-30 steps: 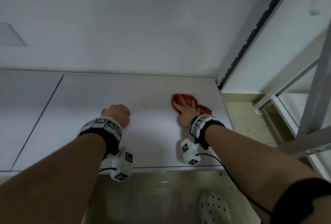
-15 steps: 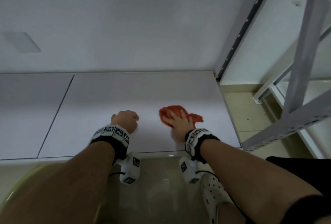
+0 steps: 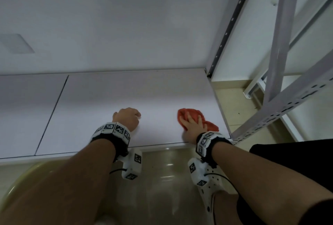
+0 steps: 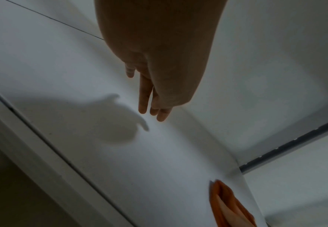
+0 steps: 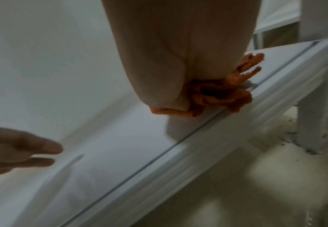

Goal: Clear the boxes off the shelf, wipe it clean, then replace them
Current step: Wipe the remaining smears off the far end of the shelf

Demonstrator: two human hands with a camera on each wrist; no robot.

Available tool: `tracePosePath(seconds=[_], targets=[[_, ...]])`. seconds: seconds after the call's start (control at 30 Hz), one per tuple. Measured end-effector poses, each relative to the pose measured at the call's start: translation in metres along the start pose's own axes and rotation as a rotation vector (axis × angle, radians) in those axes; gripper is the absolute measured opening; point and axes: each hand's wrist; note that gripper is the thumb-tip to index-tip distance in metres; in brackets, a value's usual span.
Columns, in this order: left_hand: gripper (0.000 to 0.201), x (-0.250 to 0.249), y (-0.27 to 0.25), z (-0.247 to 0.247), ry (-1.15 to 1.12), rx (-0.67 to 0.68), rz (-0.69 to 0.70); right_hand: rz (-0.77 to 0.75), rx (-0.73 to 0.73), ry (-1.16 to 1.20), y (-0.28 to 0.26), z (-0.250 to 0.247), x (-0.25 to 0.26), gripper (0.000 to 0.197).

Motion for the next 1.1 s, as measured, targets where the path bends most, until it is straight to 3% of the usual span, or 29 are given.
tracePosePath(seconds=[0.13,0.3,0.4,0.47,0.53,0.67,0.73,0.8,0.93,1.0,1.1], targets=[[0.044,0.007,0.001,0.006,-0.061,0.019,0.033,-0.185,0.104,-0.158,0.002,0.013,0.035,0.081],[0.054,0.012,-0.002,0.010,-0.202,0.007,0.119,-0.333,0.158,-0.247,0.004,0.001,0.053,0.065],[0.068,0.014,-0.006,0.007,-0.126,0.095,0.224,-0.496,0.079,0.097,-0.005,-0.009,0.054,0.051],[0.073,0.013,-0.008,0.004,-0.063,0.135,0.255,-0.524,-0.008,0.356,-0.012,-0.011,0.057,0.045],[0.068,0.011,-0.009,0.004,-0.048,0.133,0.270,-0.547,-0.090,0.390,-0.015,-0.014,0.065,0.047],[0.032,0.006,-0.011,0.004,-0.022,0.036,0.231,-0.626,-0.162,0.419,-0.007,-0.015,0.079,0.047],[0.020,0.008,-0.007,0.003,-0.185,-0.025,0.186,-0.610,-0.156,0.563,-0.003,-0.018,0.080,0.040],[0.013,0.012,-0.001,0.002,-0.493,-0.057,0.149,-0.512,-0.082,0.773,-0.001,-0.023,0.080,0.035],[0.019,0.007,0.004,-0.002,-1.078,0.045,0.155,-0.405,0.016,0.940,0.008,-0.029,0.083,0.044],[0.018,0.000,0.003,-0.006,-1.140,0.085,0.181,-0.431,0.068,1.086,0.011,-0.028,0.086,0.038],[0.022,0.000,0.007,-0.010,-1.014,0.071,0.175,-0.423,0.093,1.227,0.015,-0.032,0.086,0.035]])
Point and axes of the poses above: each hand's wrist, its own y-axis towards the middle knuckle, its own z-axis out of the palm, x = y × z, and after that the axes turned 10 degrees about x, right-handed
